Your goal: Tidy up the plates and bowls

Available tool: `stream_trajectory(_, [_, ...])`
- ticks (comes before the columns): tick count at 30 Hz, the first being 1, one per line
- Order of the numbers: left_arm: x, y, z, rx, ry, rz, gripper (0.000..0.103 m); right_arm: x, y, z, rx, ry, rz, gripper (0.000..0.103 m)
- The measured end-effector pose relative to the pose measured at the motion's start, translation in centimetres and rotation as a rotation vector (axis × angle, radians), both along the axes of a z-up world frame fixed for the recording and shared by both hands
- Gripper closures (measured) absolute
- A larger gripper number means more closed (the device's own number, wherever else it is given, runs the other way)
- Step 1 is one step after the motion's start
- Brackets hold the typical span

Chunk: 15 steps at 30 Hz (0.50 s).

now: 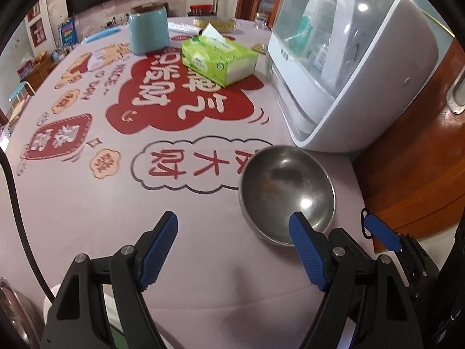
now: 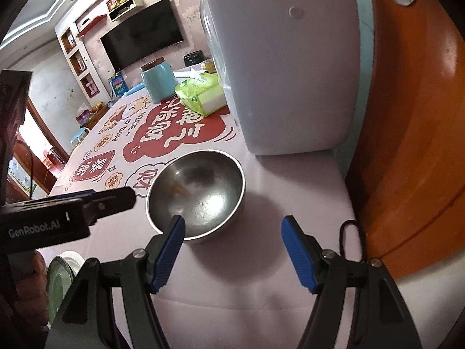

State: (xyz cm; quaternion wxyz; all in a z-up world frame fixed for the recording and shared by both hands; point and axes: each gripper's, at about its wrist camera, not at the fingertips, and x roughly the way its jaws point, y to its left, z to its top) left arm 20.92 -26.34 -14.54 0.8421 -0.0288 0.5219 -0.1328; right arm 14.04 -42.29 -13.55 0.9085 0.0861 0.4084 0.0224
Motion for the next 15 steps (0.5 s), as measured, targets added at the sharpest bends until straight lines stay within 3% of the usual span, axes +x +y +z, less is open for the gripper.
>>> stream_trajectory(5, [0.8, -0.7, -1.4, -0.018, 0.040, -0.020, 0.025, 0.6, 0.0, -0.8, 0.004, 0.020, 0.015, 0.047])
stream_trajectory(9, [1.1, -1.1, -2.0, -0.026, 0.048, -0.036, 0.025, 0.6, -0.2, -1.1, 0.005, 0.033, 0.010, 0.049])
stream_trajectory(15, [1.4, -1.4, -2.8, -0.041, 0.075, -0.043, 0.039, 0.6, -0.5, -1.2, 0.011, 0.030, 0.016, 0.057])
